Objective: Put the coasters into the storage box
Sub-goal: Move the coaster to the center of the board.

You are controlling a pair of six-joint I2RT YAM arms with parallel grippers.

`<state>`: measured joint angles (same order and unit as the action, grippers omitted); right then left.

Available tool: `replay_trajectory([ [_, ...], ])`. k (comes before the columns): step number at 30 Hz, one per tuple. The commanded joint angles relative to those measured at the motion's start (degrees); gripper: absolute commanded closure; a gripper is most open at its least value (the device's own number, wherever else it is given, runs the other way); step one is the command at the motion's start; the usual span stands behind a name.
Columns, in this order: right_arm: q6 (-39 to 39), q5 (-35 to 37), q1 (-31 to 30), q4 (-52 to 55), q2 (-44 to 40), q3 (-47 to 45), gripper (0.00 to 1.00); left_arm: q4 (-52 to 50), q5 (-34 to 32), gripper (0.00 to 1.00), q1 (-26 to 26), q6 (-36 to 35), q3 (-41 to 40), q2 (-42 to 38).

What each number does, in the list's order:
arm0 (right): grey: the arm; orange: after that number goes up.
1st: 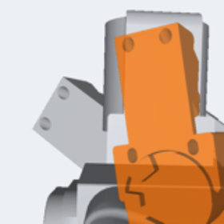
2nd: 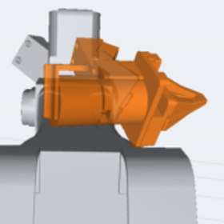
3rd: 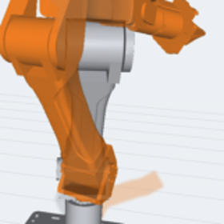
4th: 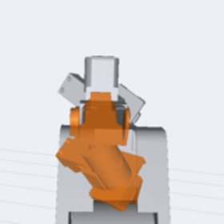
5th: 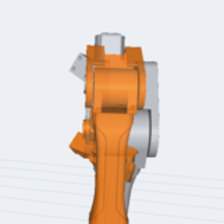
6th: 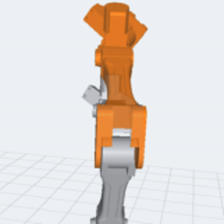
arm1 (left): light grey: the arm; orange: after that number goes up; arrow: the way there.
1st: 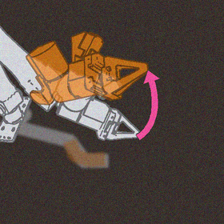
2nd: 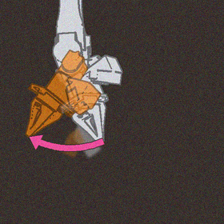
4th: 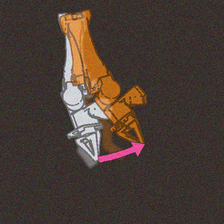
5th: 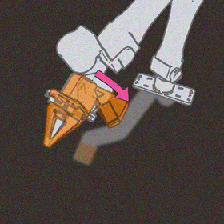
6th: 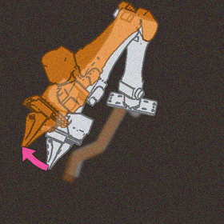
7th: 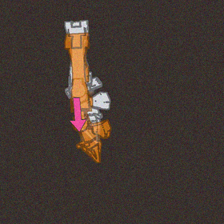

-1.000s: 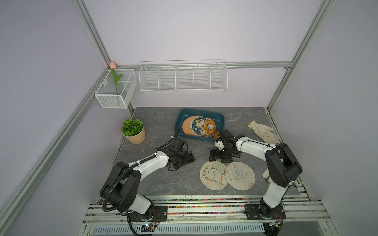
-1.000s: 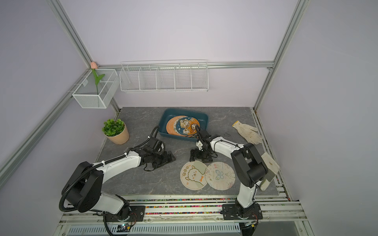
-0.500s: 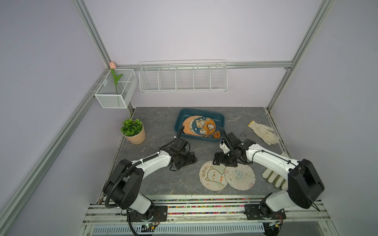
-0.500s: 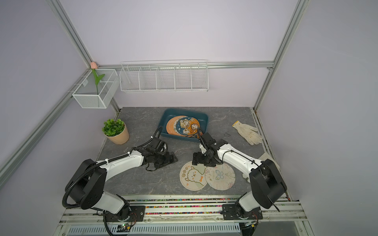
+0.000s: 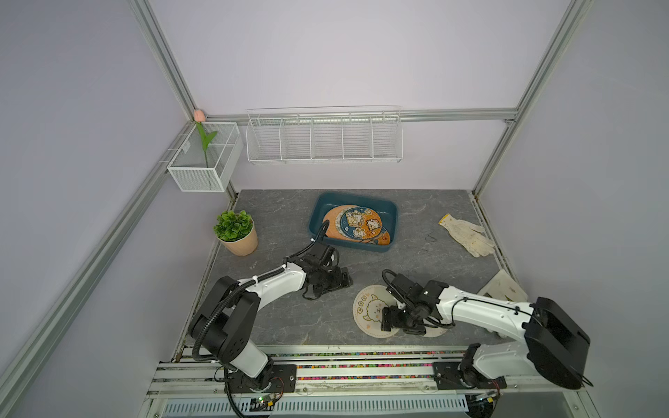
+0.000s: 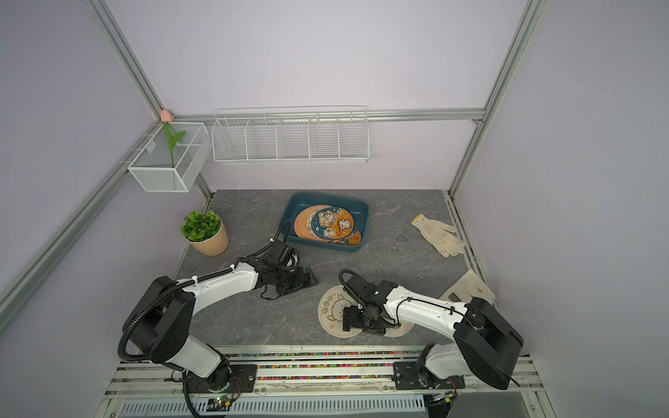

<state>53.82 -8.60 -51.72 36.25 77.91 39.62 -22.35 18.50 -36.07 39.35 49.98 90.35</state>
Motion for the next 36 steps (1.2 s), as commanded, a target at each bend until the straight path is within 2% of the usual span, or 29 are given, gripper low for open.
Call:
replay_trajectory([
  [1,4.9,3.0,-1.3,-3.3,0.6,-1.1,0.12,-0.2,0.8,0.10,-0.2,-1.7,1.7,1.0],
  [11,6.5,9.9,-2.6,-7.9,6.0,2.0,0.12,-1.7,0.8,0.10,-0.2,-2.8,1.7,0.6],
  [15,4.9,11.3,-2.7,-8.8,9.5,5.2,0.12,-2.2,0.9,0.10,-0.2,-3.5,1.8,0.6],
  [25,-2.4,10.1,-0.5,-9.4,19.7,15.9,0.12,-3.3,-1.2,0.09,-0.2,-3.6,1.9,-0.1],
  [30,-5.6,8.4,2.5,-8.3,20.1,16.9,0.11,-3.2,-2.8,0.10,0.0,-3.4,1.4,0.2],
  [36,-10.7,5.0,7.0,-6.4,21.1,19.1,0.12,-1.4,-3.7,0.15,0.1,-1.8,-0.4,0.0],
])
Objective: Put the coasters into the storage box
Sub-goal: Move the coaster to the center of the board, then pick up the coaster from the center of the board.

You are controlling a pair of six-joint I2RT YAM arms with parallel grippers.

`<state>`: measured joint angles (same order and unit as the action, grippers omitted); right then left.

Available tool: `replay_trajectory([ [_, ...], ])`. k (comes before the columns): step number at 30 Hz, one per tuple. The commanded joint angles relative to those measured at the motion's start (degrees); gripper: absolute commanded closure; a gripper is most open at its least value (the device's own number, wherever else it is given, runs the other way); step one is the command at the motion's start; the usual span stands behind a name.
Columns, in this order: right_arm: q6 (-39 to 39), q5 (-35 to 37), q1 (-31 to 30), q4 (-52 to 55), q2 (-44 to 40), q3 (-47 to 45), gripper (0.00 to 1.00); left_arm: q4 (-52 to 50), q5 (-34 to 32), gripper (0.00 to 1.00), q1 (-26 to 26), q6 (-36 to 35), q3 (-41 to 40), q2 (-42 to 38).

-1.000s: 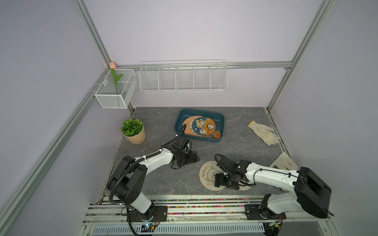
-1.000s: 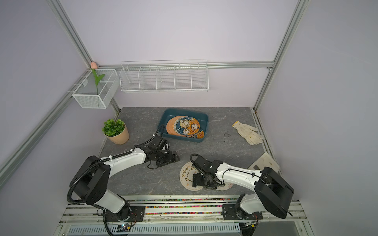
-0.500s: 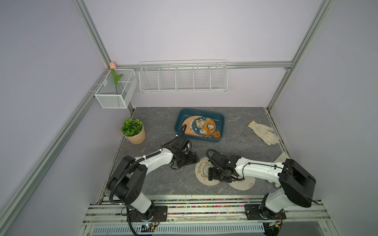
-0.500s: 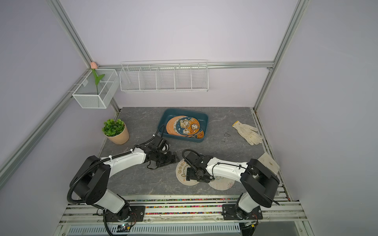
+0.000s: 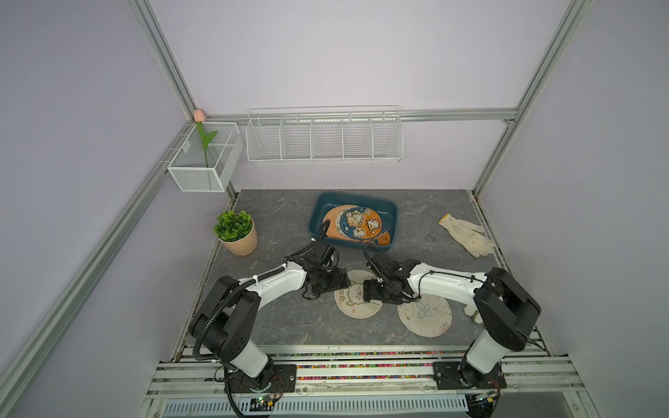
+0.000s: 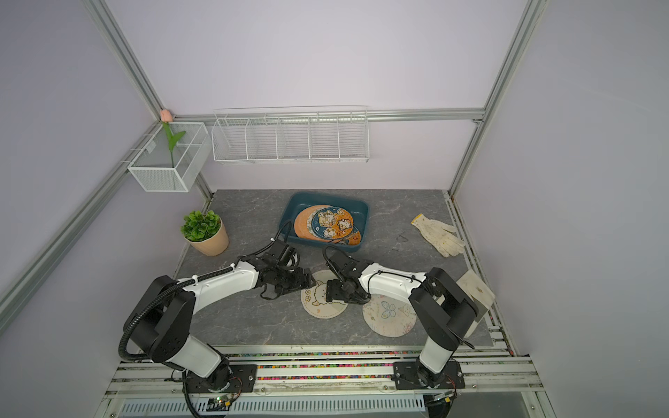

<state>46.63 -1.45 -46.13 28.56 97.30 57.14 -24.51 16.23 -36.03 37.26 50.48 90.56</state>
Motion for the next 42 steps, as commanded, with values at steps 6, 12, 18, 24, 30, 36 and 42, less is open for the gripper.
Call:
replay_trajectory([
  [6,-5.6,-4.3,3.2,2.6,5.1,4.1,0.04,2.8,-0.6,0.27,0.1,1.8,-2.4,1.1],
  [12,-6.8,-7.0,4.0,2.9,7.7,5.6,0.05,1.9,-1.4,0.34,0.0,1.8,-3.3,1.6],
  [18,-6.7,-8.5,4.0,2.6,8.3,5.8,0.11,2.5,-0.7,0.41,0.0,2.3,-4.0,1.6],
  [24,-6.9,-9.2,4.1,2.6,8.8,6.5,0.15,3.1,-0.2,0.44,0.0,2.6,-3.9,2.0],
  [30,-6.9,-9.9,4.1,2.3,9.3,6.8,0.21,3.0,0.1,0.45,0.0,2.6,-3.9,1.9],
  [36,-6.9,-9.9,4.1,2.1,9.4,6.8,0.30,2.7,0.0,0.45,0.0,2.6,-3.8,1.9],
  [42,-7.0,-9.9,4.1,1.9,9.4,7.2,0.59,2.5,-0.1,0.44,0.0,2.6,-3.5,1.8],
])
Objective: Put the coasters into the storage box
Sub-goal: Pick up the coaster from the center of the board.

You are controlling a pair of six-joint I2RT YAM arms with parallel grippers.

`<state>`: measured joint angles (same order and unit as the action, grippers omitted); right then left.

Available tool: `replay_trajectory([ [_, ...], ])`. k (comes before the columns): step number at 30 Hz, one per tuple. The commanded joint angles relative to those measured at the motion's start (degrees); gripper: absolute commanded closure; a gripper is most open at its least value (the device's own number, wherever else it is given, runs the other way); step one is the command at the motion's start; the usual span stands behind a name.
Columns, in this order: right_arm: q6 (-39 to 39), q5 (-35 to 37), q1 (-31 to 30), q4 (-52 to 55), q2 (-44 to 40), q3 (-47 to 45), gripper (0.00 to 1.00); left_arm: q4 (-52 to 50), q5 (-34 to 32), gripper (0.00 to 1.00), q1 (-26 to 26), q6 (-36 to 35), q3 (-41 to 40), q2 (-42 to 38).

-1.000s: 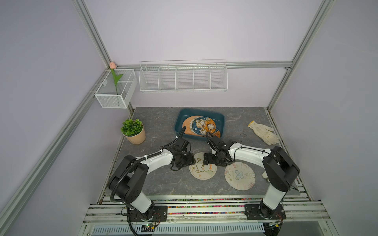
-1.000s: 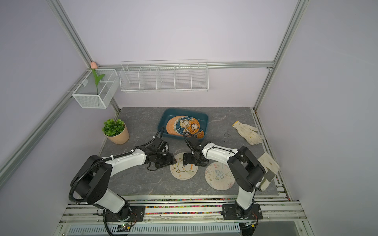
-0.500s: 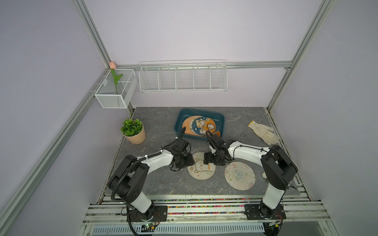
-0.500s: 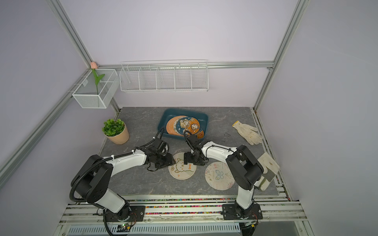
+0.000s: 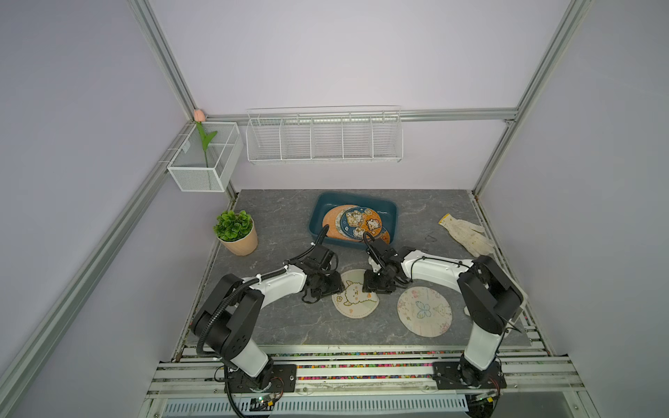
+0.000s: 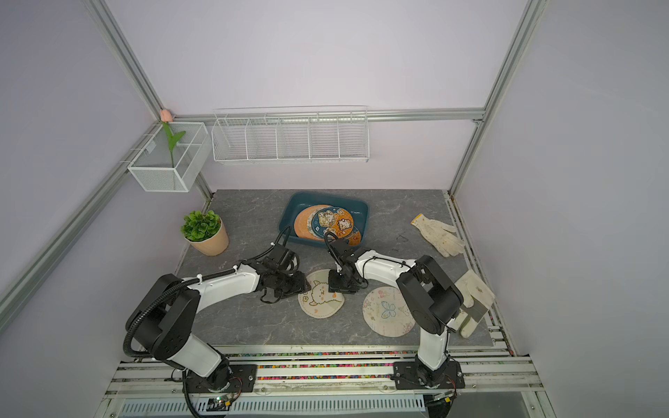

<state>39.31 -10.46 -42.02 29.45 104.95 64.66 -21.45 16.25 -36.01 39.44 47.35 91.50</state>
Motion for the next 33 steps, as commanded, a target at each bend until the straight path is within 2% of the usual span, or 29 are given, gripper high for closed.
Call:
replay_trajectory([
  [1,0.2,-0.9,0.0,1.1,1.6,-0.1,0.66,-0.5,0.0,0.44,0.0,0.4,-0.3,0.7],
  [4,-0.1,-0.9,0.2,1.7,1.1,0.2,0.84,-0.9,-0.2,0.42,0.0,0.4,0.0,0.4],
  [6,-0.2,-0.8,0.2,2.3,0.4,0.3,0.92,-1.1,-0.2,0.39,0.1,0.5,0.4,0.1],
  [13,-1.0,-0.9,0.5,7.0,-4.8,1.6,0.93,-1.4,0.7,0.22,2.9,1.5,0.6,-2.5],
  [22,-4.6,-1.4,3.3,16.3,-9.7,13.2,0.93,-2.9,1.4,0.17,7.2,0.0,0.3,-6.1],
  [27,-7.3,-1.1,6.0,19.2,-8.1,23.1,0.93,-1.3,1.7,0.16,7.3,0.5,-0.4,-6.7],
  [33,-10.5,-3.0,9.7,20.6,-0.4,36.2,0.93,0.1,2.2,0.15,7.4,1.2,-1.4,-7.7],
])
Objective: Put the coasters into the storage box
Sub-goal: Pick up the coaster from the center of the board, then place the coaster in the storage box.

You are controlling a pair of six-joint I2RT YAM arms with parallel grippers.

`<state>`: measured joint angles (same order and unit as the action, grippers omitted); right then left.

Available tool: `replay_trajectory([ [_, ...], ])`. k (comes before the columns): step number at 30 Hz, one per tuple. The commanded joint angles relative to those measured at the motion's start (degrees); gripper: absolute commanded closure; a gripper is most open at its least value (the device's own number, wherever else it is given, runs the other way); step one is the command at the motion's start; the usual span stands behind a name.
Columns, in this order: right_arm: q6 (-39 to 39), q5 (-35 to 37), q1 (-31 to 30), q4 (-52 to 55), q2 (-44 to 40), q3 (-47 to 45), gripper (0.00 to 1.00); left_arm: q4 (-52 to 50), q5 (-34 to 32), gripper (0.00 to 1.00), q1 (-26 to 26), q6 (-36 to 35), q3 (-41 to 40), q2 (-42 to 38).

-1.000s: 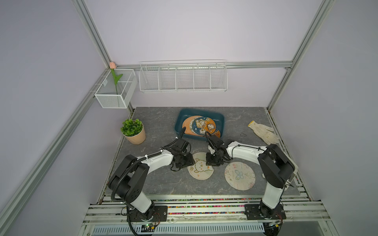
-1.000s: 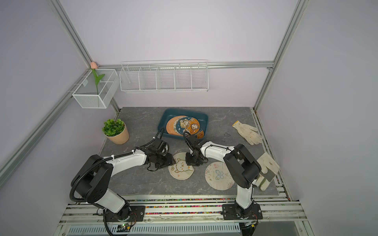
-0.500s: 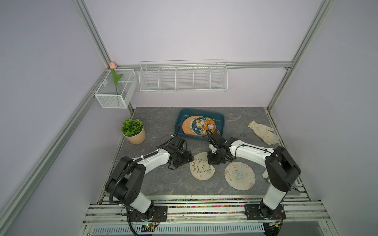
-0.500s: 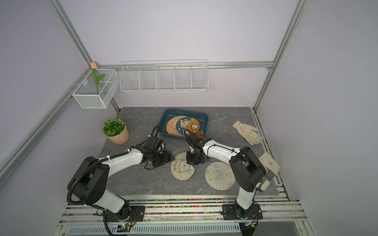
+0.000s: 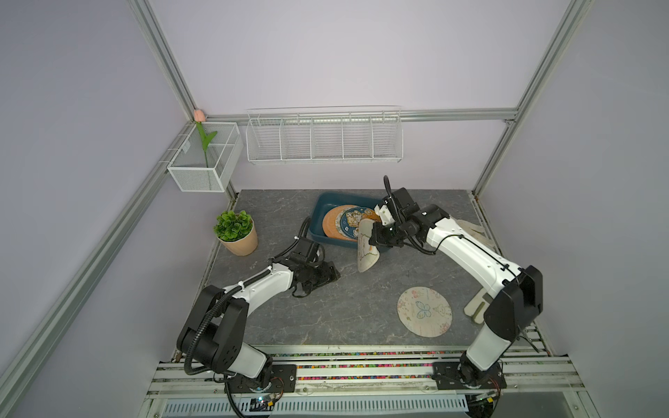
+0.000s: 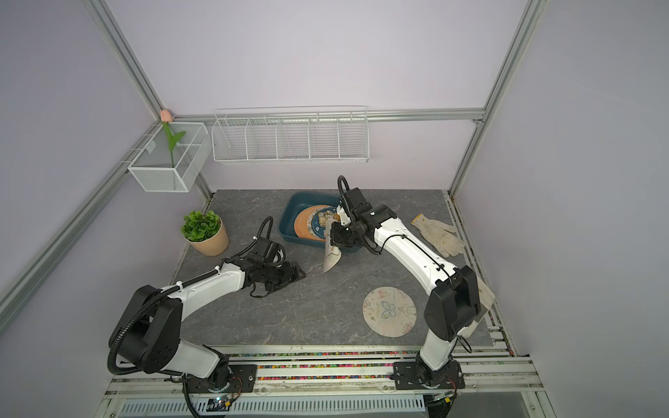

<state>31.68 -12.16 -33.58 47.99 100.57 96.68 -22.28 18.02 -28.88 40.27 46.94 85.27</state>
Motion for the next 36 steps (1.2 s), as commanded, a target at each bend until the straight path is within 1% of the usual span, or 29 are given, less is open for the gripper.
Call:
replay_trajectory([
  [1,-3.4,-1.7,1.7,2.4,5.8,7.2,0.93,0.9,0.3,0.15,0.2,0.3,-1.1,-1.8],
  [6,-5.3,-3.3,3.1,3.5,17.1,23.2,0.93,0.8,-0.4,0.14,0.2,0.2,-1.3,-2.9],
  [8,-5.8,-3.9,3.2,5.0,22.9,31.2,0.93,0.8,-0.7,0.14,0.2,0.2,-1.3,-3.3],
  [11,-5.3,-4.6,3.5,6.4,31.2,42.6,0.93,0.5,-0.7,0.13,0.3,0.0,-1.5,-3.5],
  [13,-4.0,-5.3,3.8,6.5,35.6,47.8,0.93,0.5,-0.8,0.13,0.3,0.0,-1.6,-3.8],
  [14,-3.4,-5.7,4.1,6.4,37.3,49.1,0.93,0.4,-0.8,0.13,0.3,-0.1,-1.7,-3.9],
  [16,-2.4,-5.7,4.7,5.3,39.0,48.8,0.93,0.2,-1.0,0.13,0.3,-0.1,-1.8,-4.1],
  [20,-1.9,-4.4,6.4,2.2,39.6,43.7,0.92,0.5,-0.8,0.13,0.3,-0.1,-1.9,-4.0],
  [24,-3.2,-3.0,8.2,3.6,39.7,40.6,0.90,0.7,-0.7,0.12,0.3,-0.2,-1.7,-3.7],
  [25,-4.0,-2.2,8.6,4.5,39.6,40.0,0.82,0.8,-0.8,0.12,0.4,-0.2,-1.6,-3.6],
  [26,-4.9,-1.0,8.8,5.8,39.4,39.8,0.68,0.8,-0.9,0.12,0.4,-0.2,-1.6,-3.5],
  [27,-5.7,0.1,9.1,6.5,39.3,39.8,0.59,0.8,-0.8,0.12,0.4,-0.2,-1.5,-3.4],
  [29,-7.4,2.3,9.4,9.9,38.2,39.4,0.37,0.8,-1.0,0.12,0.4,-0.3,-1.4,-3.1],
  [31,-8.1,3.5,9.7,10.0,36.3,37.4,0.20,0.7,-1.3,0.11,0.4,-0.5,-1.3,-3.1],
  [32,-8.2,3.7,9.9,9.6,35.0,35.9,0.14,0.5,-1.9,0.11,0.4,-0.7,-1.2,-3.3],
  [34,-8.4,3.8,10.2,8.8,32.6,32.9,0.06,0.0,-2.6,0.10,0.4,-1.2,-1.1,-3.5],
  [36,-8.6,3.7,10.3,8.4,30.3,30.0,0.00,-0.5,-3.1,0.10,0.4,-1.6,-0.8,-3.6],
])
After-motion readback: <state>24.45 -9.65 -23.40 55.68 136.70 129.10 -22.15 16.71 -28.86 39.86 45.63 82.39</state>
